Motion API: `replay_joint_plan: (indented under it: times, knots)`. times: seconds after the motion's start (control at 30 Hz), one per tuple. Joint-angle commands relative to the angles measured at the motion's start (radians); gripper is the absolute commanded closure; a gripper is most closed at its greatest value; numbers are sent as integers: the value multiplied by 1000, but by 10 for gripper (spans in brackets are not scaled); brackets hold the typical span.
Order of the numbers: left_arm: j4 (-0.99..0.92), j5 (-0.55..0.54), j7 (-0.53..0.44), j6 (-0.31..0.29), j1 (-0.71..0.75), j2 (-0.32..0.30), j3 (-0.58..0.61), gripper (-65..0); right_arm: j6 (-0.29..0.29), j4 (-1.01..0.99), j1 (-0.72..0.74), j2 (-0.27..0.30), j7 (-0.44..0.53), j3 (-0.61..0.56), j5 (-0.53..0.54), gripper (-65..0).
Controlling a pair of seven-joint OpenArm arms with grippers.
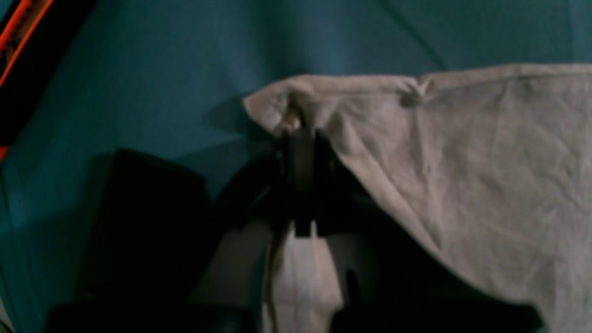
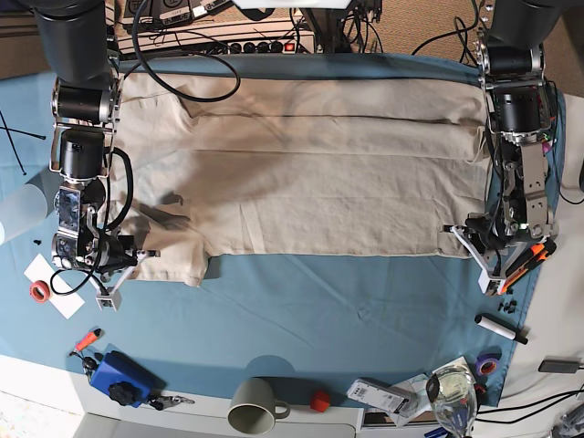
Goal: Fold the T-shirt properly
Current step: 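Move the left gripper to the shirt's side edge and grasp it, then lift the shirt's side edge with both grippers and fold it over lengthwise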
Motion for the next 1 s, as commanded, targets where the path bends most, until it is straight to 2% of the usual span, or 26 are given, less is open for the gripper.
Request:
replay_joint_plan:
  times: [0.0,0.17,0.3,0.43,0.5,0.67,0.8,0.87,0.97]
  knots:
    - [8,-7,53,-3,-13,-6,2,0,-5,21,33,13,-6,4,2,0]
    - [47,-23,96,0,-13,-11,2,0,-20,102,33,16,-37,4,2,0]
    - [75,-96,138,0,-13,-11,2,0,-42,206,32,17,-68,4,2,0]
    - [103,-112,178,10,-13,-11,-1,0,-42,283,32,18,-109,4,3,0]
    - [123,-113,206,31,-13,-11,-13,0,-42,316,32,18,-137,4,3,0]
    - [197,-137,269,25,-13,-13,-86,0,-42,362,32,18,-181,4,3,0]
    - [204,-236,277,21,4,-51,-111,0,-42,364,29,23,-224,5,21,0]
    - [204,-272,296,-16,11,-71,-111,0,-42,370,23,40,-240,9,61,0]
    - [204,-331,310,-30,20,-104,-111,0,-40,397,3,63,-245,44,88,0]
